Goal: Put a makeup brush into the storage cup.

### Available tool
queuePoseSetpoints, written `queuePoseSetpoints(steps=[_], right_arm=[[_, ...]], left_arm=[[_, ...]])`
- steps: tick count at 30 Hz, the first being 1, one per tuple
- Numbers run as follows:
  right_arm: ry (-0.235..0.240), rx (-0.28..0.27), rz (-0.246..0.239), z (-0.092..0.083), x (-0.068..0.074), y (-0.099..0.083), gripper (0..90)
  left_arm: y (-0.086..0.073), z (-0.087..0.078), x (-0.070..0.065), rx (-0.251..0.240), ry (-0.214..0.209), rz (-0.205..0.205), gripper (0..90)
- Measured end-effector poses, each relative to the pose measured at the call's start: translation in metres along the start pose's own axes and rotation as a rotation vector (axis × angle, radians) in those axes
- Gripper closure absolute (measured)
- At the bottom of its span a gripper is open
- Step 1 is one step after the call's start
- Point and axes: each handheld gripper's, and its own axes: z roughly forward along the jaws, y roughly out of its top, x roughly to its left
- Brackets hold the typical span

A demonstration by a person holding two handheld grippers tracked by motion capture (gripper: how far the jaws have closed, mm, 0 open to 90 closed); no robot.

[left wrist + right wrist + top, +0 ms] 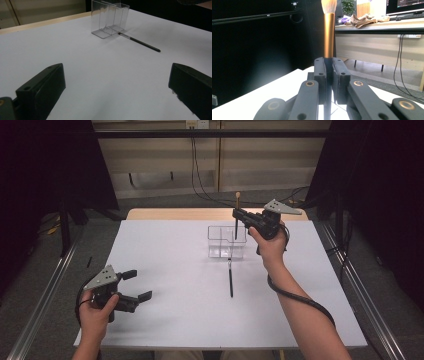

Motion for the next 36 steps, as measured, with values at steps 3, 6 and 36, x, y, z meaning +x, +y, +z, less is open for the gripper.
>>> queuePoseSetpoints(steps=[3, 6, 36], right_arm=[[-0.013, 0.002, -0.033, 0.002, -0.001, 0.001, 83.5], [-0.019, -0.002, -0.041, 0.004, -0.002, 0.000, 83.5], [-0.060, 0.023, -0.055, 0.005, -0.013, -0.016, 83.5]], left_arm=[[0.000, 0.001, 0.000, -0.002, -0.007, -0.004, 0.9], [0.000, 0.001, 0.000, -0.001, -0.006, -0.004, 0.9], [0.000, 0.001, 0.000, -0.003, -0.004, -0.001, 0.9]])
